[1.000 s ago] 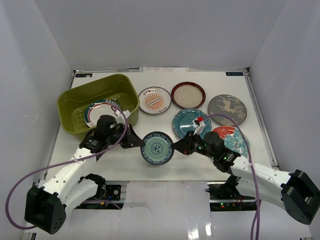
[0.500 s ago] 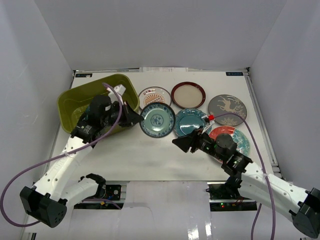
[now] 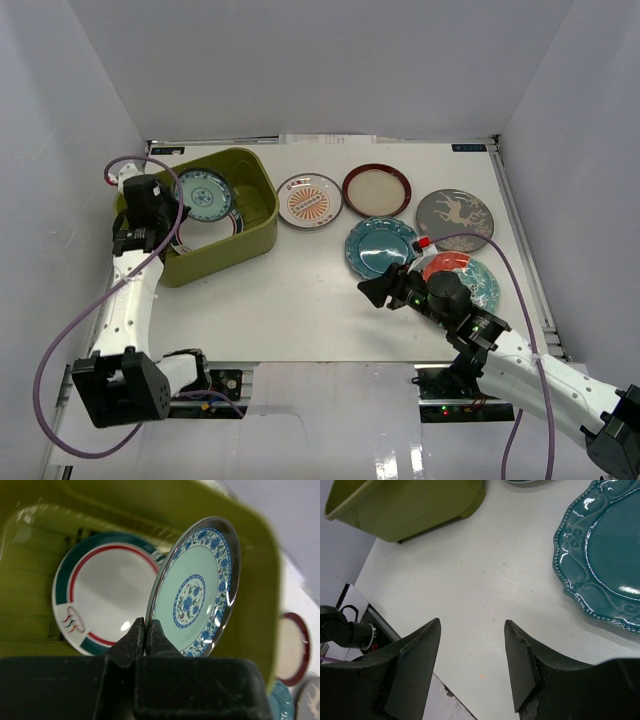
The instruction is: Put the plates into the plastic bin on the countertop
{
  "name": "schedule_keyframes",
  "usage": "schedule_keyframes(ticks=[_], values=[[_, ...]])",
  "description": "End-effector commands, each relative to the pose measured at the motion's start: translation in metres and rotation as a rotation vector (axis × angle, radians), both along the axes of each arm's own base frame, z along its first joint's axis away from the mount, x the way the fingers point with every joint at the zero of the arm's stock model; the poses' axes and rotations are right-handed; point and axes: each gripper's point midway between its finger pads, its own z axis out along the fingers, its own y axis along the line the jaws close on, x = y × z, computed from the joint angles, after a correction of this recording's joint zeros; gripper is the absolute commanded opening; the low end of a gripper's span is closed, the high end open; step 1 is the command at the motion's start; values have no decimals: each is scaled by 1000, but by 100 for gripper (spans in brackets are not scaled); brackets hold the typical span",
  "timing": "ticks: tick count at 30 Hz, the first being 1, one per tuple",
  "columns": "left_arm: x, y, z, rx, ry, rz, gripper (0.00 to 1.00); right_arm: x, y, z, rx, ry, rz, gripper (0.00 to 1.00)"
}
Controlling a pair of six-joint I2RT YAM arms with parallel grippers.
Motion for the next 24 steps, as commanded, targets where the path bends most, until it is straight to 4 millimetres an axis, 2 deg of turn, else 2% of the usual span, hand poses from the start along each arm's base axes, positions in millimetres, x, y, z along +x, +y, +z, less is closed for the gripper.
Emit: schedule_keyframes(ticks=[1,2,4,5,9,11,14,15,16,18,19,22,23,24], values=[[6,6,-13,-22,-1,22,0,3,-4,-9,-39,-11,-13,60],[10,11,-27,-20,34,39,0,3,-4,-10,-42,-9,-11,60],[13,26,-40,16,74,87,0,2,-4,-15,-52,-5,-10,60],[17,30,-55,27,121,99,0,3,-5,-16,-56,-4,-13,60],[23,33,-85,31,215,101,0,4,-7,-19,-66,-3,-25,59],[23,36,-93,40,235,108,0,5,-8,-20,-71,-6,-27,59],[27,33,-96,46,246,77,15,6,-9,-21,-74,-9,-40,59],[27,32,-95,44,245,69,34,7,-10,-22,-78,-9,-44,59],[29,31,-92,45,235,56,45,10,-12,-23,-82,-8,-64,59],[29,25,-88,30,217,28,60,11,-14,-26,-88,1,-82,59],[30,22,-80,27,189,16,72,15,-19,-26,-91,2,-117,59],[32,8,-65,-5,122,-49,87,21,-28,-31,-95,17,-188,56],[30,2,-51,-15,74,-81,90,22,-29,-32,-91,25,-202,55],[28,-10,-45,-39,46,-136,91,23,-30,-34,-93,29,-212,55]])
